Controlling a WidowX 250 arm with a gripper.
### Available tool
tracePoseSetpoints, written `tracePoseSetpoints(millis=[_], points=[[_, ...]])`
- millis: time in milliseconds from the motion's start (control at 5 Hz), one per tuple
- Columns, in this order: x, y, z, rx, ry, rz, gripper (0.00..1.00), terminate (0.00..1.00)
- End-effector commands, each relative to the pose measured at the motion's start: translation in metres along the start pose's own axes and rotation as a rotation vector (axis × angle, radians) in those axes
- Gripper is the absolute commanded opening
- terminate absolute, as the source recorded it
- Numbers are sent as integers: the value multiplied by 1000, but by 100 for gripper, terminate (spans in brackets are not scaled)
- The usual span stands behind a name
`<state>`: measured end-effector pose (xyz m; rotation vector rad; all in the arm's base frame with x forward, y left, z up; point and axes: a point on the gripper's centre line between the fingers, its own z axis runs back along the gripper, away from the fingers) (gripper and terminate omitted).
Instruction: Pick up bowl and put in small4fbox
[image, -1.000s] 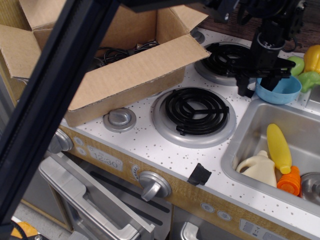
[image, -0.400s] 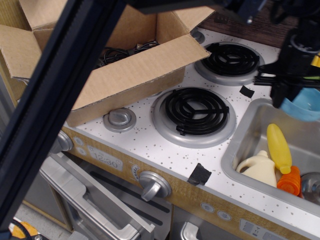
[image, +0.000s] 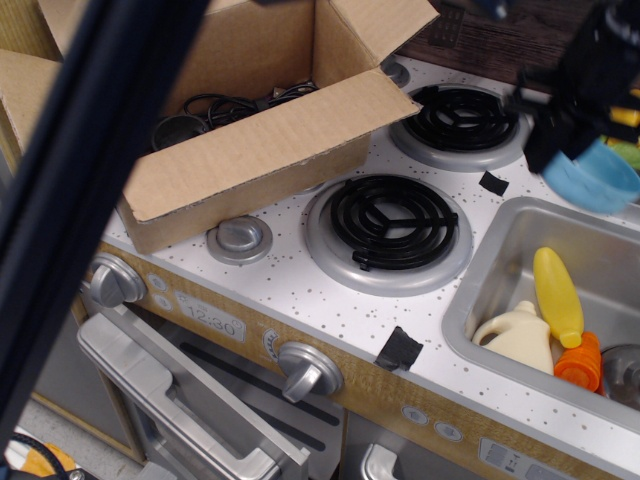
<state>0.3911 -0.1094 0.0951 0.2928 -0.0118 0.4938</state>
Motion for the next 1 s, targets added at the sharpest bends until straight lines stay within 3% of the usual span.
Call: tracePoseSetpoints(millis=[0,200,600,800], points=[[38,77,60,160,-161,-79,0,0],[52,117,74,194,-218,-119,0,0],[68,200,84,225,-248,-221,0,0],[84,241,72,193,-259,-319,0,100]])
